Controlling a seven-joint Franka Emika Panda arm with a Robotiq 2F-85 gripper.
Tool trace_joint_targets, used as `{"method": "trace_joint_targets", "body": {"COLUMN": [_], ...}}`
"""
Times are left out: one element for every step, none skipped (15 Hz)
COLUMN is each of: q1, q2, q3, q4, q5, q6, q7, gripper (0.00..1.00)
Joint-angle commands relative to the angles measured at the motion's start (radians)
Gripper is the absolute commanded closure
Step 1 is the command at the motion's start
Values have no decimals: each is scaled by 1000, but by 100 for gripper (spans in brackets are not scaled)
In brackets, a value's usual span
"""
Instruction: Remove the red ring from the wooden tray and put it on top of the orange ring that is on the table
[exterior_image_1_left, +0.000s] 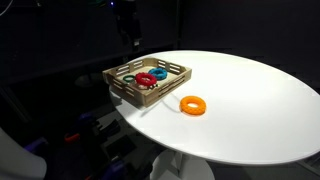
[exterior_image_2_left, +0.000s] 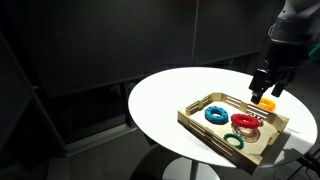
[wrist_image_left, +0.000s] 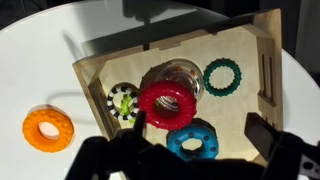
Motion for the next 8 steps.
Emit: {"method": "trace_joint_targets", "body": {"q1": [15,10,8,8,8,8,8,7], "q2": [1,9,15,21,26,34,41,48], "q3": [-15,-11,-8,-6,-4,-2,0,2], "q4": [1,-3,-7,-13,-20,-27,-36,-44], "q5": [-5,-22,-30,-35,-44,-52,-63,-78], "q6": [-1,8,17,29,43,61,86,112], "q7": [4,17,25,28,35,40,48,57], "gripper": [0,0,0,0,0,0,0,0]}}
